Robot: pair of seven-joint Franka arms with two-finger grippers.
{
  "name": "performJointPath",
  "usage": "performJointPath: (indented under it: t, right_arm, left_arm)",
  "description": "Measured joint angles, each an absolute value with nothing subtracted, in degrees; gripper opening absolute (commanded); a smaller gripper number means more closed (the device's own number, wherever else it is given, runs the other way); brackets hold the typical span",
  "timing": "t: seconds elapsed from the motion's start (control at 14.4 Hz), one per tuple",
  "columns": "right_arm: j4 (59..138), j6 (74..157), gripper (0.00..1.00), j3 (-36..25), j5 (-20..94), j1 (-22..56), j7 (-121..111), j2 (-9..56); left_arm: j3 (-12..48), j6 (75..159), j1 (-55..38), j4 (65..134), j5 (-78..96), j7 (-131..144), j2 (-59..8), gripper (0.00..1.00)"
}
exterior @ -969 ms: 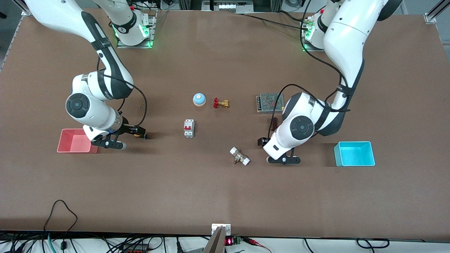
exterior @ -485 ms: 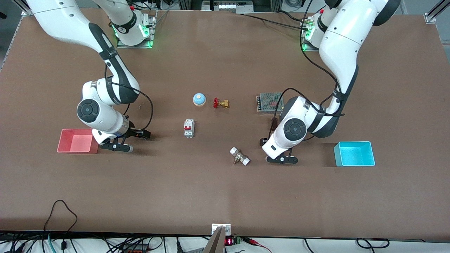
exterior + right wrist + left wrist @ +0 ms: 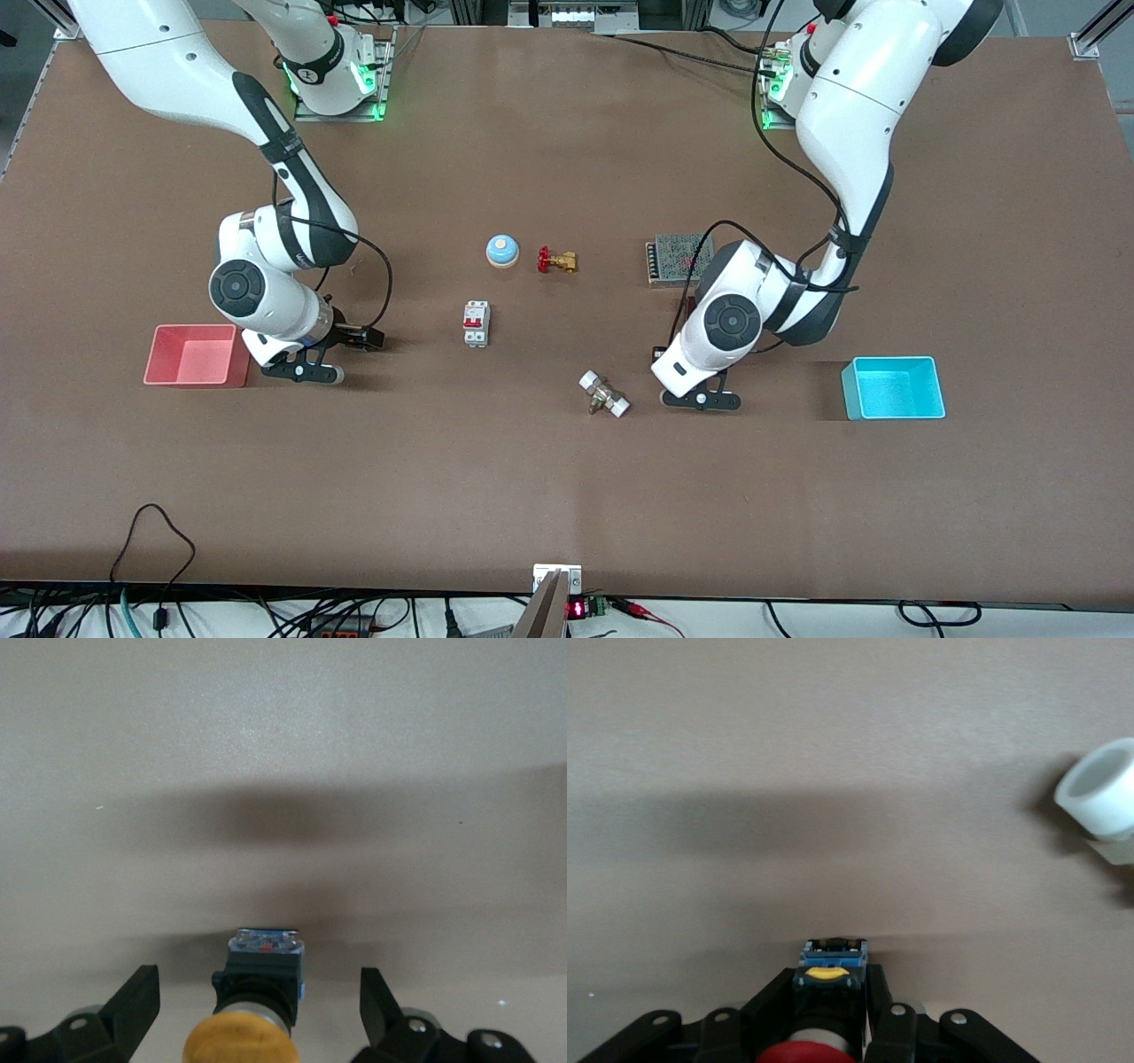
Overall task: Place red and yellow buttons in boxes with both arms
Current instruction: 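Carry the yellow button toward the pink box while the left gripper carries red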
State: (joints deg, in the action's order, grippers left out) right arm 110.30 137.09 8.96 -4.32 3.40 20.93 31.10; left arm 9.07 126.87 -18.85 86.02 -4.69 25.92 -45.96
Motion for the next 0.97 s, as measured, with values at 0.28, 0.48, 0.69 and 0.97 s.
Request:
performJointPath:
  t: [0.28,0.48,0.69,0.97]
  right_arm:
    - [110.37,137.09,0.5,8.96,-4.34,3.4,20.93,31.12]
    - [110.56,137.07,0.15,8.96,-4.34,3.4,20.93,31.19]
    - [110.61,137.02,0.07,8.96,-4.47,3.39,20.93,31.15]
    - [110.23,136.7,0.07,9.06,-4.54,3.35,20.85,30.48]
  left_arm:
    - [8.43,122.8,-18.78,83.25,-4.75,25.79,-45.44,0.14]
    - [4.96,111.34,-17.92,78.13,-5.09,24.85,-42.7,0.14]
    - [-2.64,105.19,-17.35,76.82,-5.35,18.51,-39.29,0.16]
    - [-12.87,102.87,-15.26,77.02,-5.36,9.37,-38.33,0.16]
